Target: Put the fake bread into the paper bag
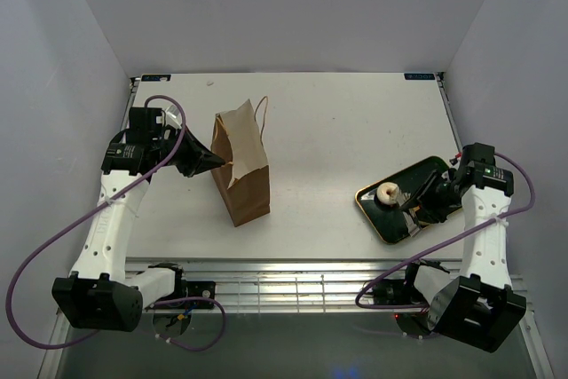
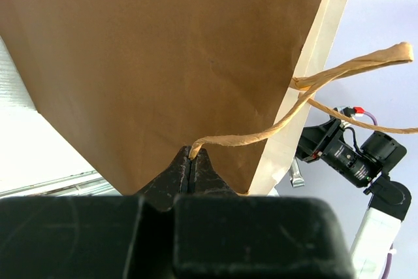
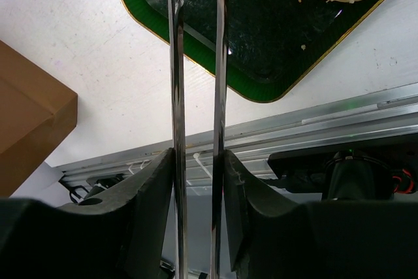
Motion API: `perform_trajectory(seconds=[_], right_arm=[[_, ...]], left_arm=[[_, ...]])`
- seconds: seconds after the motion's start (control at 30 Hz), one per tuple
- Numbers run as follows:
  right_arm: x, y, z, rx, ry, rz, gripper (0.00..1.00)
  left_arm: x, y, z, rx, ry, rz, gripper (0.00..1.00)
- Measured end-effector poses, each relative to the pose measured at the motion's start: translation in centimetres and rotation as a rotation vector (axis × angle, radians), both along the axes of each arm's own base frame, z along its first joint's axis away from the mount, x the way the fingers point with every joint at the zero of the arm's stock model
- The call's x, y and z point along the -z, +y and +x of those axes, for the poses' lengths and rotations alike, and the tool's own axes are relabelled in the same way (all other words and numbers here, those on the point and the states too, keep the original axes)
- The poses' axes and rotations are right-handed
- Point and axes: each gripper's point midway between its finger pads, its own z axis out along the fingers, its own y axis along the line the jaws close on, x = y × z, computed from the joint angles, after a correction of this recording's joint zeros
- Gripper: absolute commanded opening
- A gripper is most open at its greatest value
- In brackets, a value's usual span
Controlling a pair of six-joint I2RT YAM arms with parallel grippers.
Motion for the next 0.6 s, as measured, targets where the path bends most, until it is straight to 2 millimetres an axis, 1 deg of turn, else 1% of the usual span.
perform_trajectory(seconds=[0.3,0.6], right_arm=[[-0.6,0.0,0.5,0.003,-0.012,0.012,0.29],[-1.9,-0.1,0.9,0.004,-0.039,0.005,0.27]], left_arm=[[0.2,0.0,0.2,0.000,0.009,0.000,0.00],[0.1,0.0,0.3,0.001,0.008,0.001,0.00]])
